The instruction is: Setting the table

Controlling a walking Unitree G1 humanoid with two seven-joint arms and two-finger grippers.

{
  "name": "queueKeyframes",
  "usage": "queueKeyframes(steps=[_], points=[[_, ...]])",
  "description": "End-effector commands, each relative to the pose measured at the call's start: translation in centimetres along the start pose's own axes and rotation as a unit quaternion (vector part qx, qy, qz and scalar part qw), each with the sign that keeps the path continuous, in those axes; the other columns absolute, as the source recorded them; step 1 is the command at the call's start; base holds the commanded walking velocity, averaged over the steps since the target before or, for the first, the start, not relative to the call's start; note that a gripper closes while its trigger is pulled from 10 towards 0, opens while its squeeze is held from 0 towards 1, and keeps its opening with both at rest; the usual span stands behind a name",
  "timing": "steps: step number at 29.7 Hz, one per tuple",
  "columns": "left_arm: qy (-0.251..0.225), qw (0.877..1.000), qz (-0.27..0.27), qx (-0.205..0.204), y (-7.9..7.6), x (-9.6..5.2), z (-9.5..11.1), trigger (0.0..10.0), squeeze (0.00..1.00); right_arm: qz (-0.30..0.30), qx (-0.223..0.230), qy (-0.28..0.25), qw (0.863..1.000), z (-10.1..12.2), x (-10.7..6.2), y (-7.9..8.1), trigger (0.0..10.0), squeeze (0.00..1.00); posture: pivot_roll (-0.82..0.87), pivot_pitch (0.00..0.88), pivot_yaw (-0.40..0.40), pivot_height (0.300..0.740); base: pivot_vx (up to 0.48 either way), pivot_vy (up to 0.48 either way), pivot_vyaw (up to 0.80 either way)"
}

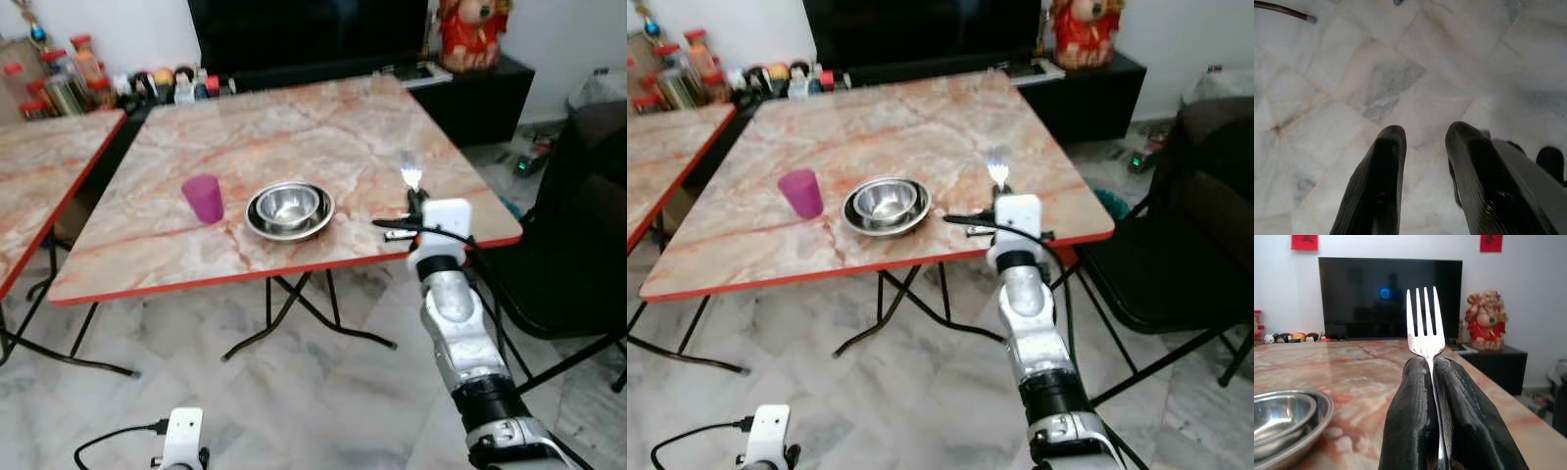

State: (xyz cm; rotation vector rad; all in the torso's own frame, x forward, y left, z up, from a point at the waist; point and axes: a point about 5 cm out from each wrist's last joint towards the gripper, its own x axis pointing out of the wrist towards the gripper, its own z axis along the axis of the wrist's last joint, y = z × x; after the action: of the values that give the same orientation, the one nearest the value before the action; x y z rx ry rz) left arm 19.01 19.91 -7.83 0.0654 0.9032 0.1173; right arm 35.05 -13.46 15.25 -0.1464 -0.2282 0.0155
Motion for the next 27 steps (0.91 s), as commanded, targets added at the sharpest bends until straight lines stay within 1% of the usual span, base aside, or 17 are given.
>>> queueKeyframes(steps=[1,4,5,27], points=[[0.006,1.0,0.017,-0.007,1.13,-0.09,-0.34,10.0,0.0,0.017,0.002,-0.021,1.0,1.01,0.29,1.17,10.0,0.0,-0.07,0.0,0.053,0.693,0.382,0.0,0.44],[0.007,1.0,0.017,-0.008,1.13,-0.09,-0.38,10.0,0.0,0.017,0.007,-0.024,1.0,1.12,0.37,1.14,10.0,0.0,-0.07,0.0,0.052,0.693,0.382,0.0,0.46],[0.007,1.0,0.017,-0.009,1.15,-0.1,-0.42,10.0,0.0,0.015,0.016,-0.023,0.999,1.14,0.45,1.14,10.0,0.0,-0.07,0.0,0.052,0.693,0.379,0.0,0.0],[0.009,1.0,0.012,-0.006,0.83,-0.12,-0.55,10.0,0.0,0.012,0.013,-0.02,1.0,1.02,0.54,0.77,10.0,0.0,-0.08,0.0,0.049,0.693,0.383,0.0,0.0]])
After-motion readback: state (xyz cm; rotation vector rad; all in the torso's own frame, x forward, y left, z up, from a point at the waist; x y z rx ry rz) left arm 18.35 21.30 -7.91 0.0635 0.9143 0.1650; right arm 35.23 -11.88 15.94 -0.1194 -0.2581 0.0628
